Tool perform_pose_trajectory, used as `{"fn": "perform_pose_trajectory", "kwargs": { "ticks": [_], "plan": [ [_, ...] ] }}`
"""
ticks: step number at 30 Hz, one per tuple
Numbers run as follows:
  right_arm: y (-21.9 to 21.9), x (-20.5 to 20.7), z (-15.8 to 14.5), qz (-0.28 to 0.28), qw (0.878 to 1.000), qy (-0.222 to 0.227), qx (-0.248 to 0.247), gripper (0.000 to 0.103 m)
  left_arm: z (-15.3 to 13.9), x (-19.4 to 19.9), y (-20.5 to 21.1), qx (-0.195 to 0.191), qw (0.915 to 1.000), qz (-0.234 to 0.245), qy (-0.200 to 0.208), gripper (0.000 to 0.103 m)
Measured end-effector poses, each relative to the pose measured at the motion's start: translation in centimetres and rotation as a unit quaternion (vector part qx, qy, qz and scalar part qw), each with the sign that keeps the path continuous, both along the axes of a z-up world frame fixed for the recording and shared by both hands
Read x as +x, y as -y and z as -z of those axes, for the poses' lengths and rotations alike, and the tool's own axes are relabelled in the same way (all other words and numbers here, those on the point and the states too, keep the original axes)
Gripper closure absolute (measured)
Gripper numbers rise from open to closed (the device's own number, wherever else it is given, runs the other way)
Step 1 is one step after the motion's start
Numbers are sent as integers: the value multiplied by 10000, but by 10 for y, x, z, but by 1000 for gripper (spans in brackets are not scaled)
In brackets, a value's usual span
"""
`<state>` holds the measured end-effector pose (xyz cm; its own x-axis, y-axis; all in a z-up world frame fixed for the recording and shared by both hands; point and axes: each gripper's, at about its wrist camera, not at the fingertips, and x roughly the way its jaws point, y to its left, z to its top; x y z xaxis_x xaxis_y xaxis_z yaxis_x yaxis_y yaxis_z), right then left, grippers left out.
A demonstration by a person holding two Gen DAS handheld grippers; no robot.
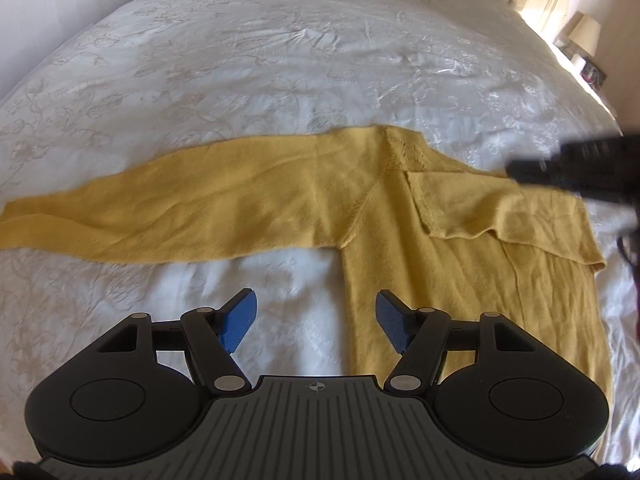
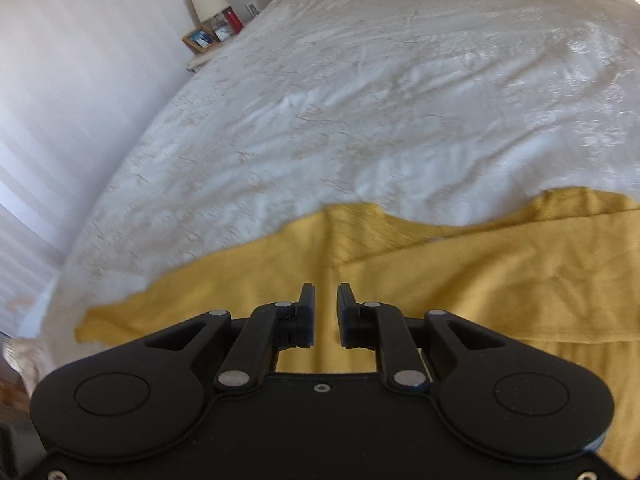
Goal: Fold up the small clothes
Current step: 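Lift the sleeve and fold it across the sweater body, open right tool, then grasp the sweater's side edge with the left tool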
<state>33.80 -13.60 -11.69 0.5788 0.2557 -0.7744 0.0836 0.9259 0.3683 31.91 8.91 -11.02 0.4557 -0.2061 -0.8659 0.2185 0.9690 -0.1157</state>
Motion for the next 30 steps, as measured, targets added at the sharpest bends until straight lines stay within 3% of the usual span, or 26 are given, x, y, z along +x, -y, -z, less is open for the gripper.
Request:
{"fn": "perform_pose_trajectory", "kwargs": {
  "ticks": [2, 5, 8, 11, 12, 19, 22, 30],
  "plan": [
    [9, -16, 3, 52, 9994, 1, -334, 48, 1, 8, 10, -74, 10000, 49, 21, 38],
    [21, -39, -1, 94, 9968, 138, -784, 45, 1, 18, 29, -155, 9997, 158, 125, 38],
    [33, -60, -11, 174, 9932, 467, -1056, 34, 3, 24, 52, -209, 9988, 337, 275, 38],
    [42, -77, -20, 261, 9869, 910, -1303, 6, 11, 30, 75, -276, 9974, 592, 298, 38],
    [45, -80, -22, 256, 9844, 1039, -1397, 0, 15, 31, 83, -262, 9970, 668, 295, 38],
    [65, -74, 1, 81, 9862, 729, -1487, 1, 34, 50, 123, -305, 9957, 854, 168, 38],
    [77, -70, 13, 160, 9898, 552, -1307, 1, 45, 60, 132, -574, 9951, 797, -121, 38],
    [97, -58, 34, 171, 9947, 326, -957, 1, 92, 76, 138, -495, 9931, 154, -1053, 38]
  ]
}}
